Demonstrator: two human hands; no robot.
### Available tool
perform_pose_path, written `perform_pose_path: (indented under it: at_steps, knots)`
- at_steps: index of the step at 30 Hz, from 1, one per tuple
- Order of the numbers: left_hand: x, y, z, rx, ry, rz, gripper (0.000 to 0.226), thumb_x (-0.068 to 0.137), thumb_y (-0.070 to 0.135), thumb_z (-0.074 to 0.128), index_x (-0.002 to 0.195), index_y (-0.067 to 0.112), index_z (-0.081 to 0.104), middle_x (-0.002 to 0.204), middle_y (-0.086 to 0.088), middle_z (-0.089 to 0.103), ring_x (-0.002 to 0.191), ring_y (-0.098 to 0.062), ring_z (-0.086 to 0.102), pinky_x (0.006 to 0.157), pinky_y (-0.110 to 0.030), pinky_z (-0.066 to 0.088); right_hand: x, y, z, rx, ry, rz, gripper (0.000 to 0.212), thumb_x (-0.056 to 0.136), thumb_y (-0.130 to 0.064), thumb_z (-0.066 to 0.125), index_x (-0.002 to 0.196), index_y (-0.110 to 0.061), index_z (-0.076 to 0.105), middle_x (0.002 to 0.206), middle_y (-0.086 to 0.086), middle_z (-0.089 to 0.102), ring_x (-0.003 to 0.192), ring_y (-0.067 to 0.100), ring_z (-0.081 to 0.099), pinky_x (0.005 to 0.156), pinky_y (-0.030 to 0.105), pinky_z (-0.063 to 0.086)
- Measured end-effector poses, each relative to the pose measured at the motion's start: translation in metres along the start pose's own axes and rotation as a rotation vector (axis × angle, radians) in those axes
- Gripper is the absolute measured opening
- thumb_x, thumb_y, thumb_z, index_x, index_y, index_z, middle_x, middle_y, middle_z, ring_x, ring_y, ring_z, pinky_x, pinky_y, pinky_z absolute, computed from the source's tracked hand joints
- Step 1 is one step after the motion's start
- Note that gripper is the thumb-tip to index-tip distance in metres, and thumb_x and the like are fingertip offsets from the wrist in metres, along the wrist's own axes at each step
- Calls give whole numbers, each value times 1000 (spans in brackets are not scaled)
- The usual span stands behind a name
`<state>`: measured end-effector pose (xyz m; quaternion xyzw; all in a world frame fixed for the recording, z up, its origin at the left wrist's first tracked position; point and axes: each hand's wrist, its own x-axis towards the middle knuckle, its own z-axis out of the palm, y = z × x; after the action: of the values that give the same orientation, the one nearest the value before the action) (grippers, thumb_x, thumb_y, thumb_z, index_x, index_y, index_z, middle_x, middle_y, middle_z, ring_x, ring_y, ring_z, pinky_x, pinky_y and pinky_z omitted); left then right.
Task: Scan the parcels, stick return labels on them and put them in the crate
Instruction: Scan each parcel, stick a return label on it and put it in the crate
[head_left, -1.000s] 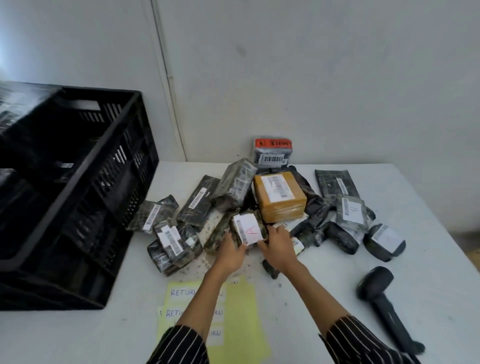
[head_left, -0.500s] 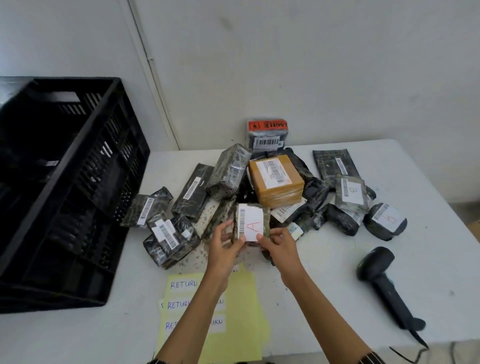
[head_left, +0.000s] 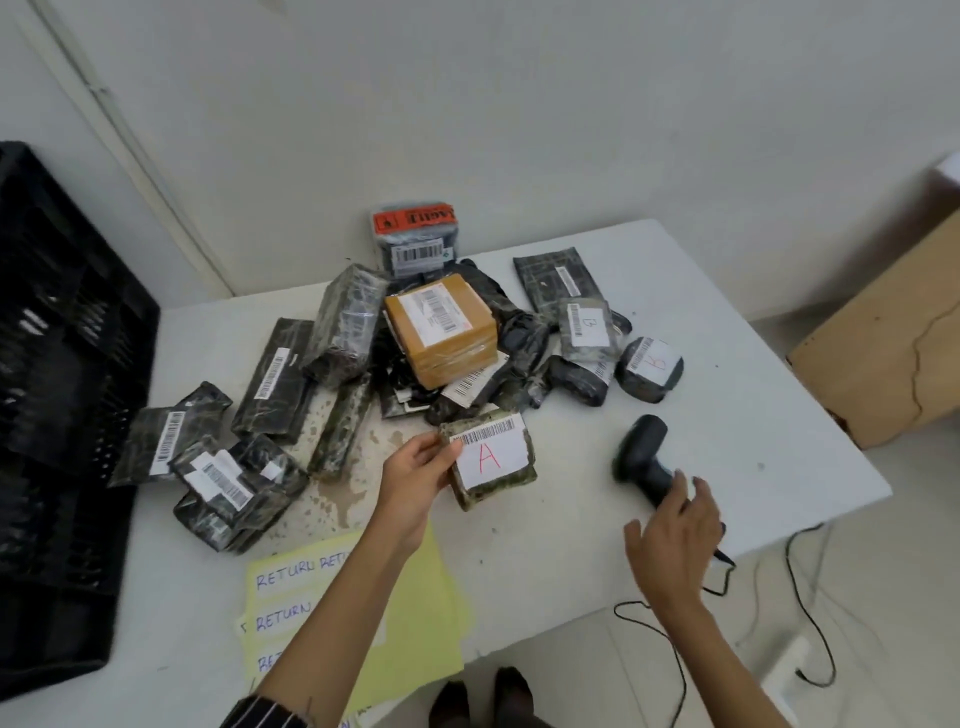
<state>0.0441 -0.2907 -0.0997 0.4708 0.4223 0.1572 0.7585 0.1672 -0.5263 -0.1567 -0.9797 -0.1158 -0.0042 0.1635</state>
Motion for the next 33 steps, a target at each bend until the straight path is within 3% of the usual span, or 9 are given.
perform_pose_path:
  at_steps: [3,8,11,13,17,24,30,33]
  knots:
    - [7,-6,9,44,-5,-18,35,89,6,60,122,-4,52,114,-17,64,91,-20,63,73,-27,54,17,17,-2,-58,-115,76,78,70,-11,77,134,9,38,125,33,45,110,47,45,92,52,36]
    - [16,-12,18,89,-2,-41,32,91,8,58,121,-4,53,111,-16,65,96,-24,62,83,-35,52,42,14,-8,-167,-252,45,40,84,-18,60,117,-1,45,113,16,50,102,32,47,80,38,37]
    - [21,-12,21,98,14,-52,35,92,9,58,124,-4,51,113,-16,63,104,-28,61,88,-38,50,39,5,-19,160,-285,131,35,83,-15,63,110,-5,44,103,14,56,89,30,54,73,39,46]
    - [23,-12,23,104,18,-53,33,93,10,56,123,-2,50,114,-16,63,106,-29,60,82,-35,49,29,-6,-34,405,-304,150,35,83,-12,61,114,-10,44,97,8,58,78,25,56,63,32,44]
    - [27,-10,27,113,34,-63,31,94,11,56,123,0,51,113,-13,64,104,-26,59,79,-34,46,1,-32,-64,674,-347,109,11,85,-13,59,93,-11,52,74,11,58,61,22,56,48,29,42]
    - [26,-6,36,68,47,-67,19,95,7,53,113,7,52,108,-13,63,96,-22,60,76,-27,51,-43,-63,-95,862,-537,71,17,87,-22,64,86,-8,56,59,9,57,48,14,53,48,22,45]
    - [25,-9,37,82,49,-72,22,96,9,51,117,11,50,102,-8,64,94,-20,60,71,-25,50,-62,-75,-96,869,-550,58,19,88,-24,62,83,-8,54,58,8,56,47,12,51,47,19,44]
    - [27,-12,35,94,49,-74,21,96,9,50,117,12,53,108,-8,64,96,-20,60,78,-28,49,-64,-77,-94,858,-557,41,16,89,-25,62,84,-12,54,58,7,55,48,12,51,48,18,44]
